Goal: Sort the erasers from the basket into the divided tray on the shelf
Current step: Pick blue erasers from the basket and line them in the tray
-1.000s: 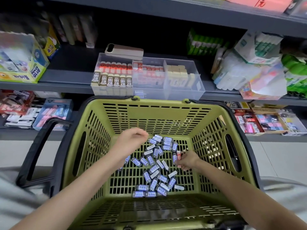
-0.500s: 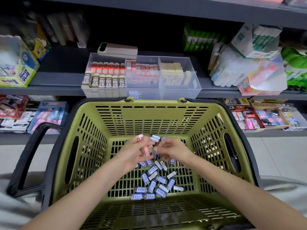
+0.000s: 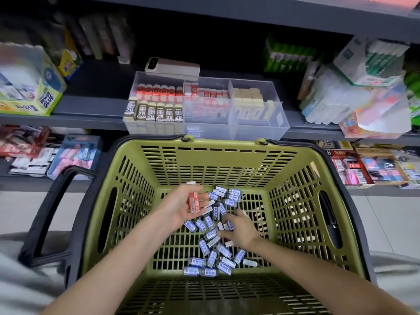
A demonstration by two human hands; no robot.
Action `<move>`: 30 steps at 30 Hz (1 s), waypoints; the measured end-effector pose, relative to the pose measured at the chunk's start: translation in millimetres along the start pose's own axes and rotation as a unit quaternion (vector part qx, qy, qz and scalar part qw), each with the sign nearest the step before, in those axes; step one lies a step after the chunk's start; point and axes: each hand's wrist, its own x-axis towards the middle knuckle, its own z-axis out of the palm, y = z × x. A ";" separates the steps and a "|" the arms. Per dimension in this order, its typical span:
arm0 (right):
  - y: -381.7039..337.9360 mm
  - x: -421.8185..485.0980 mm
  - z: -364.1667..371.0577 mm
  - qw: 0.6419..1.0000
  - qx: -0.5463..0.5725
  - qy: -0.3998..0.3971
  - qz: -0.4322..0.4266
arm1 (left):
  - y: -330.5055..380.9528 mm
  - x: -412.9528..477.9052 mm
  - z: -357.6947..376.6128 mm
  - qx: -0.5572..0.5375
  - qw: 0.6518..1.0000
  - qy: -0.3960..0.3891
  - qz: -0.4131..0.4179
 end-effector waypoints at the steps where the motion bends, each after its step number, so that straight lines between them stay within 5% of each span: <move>1: -0.8 2.1 -1.8 1.000 0.002 0.001 0.002 | -0.3 0.0 0.1 0.003 1.000 -0.002 -0.002; 8: -16.3 0.7 -10.9 0.998 0.041 0.036 0.030 | -8.2 0.7 -1.3 0.004 0.999 0.008 -0.041; 14: -62.0 -37.6 -77.0 0.962 0.228 0.139 -0.054 | -6.9 -11.5 6.6 -0.043 0.991 -0.049 -0.115; 17: -93.4 -58.6 -99.6 0.957 0.139 0.206 -0.150 | 0.2 -20.7 12.1 -0.117 0.977 -0.133 -0.116; 21: -116.9 -73.9 -112.7 0.960 0.054 0.187 -0.203 | 15.5 -37.7 14.5 -0.140 0.973 -0.176 -0.061; 30: -133.3 -82.3 -140.3 0.875 0.392 0.200 -0.201 | 38.8 -60.0 21.4 -0.129 0.974 -0.181 0.045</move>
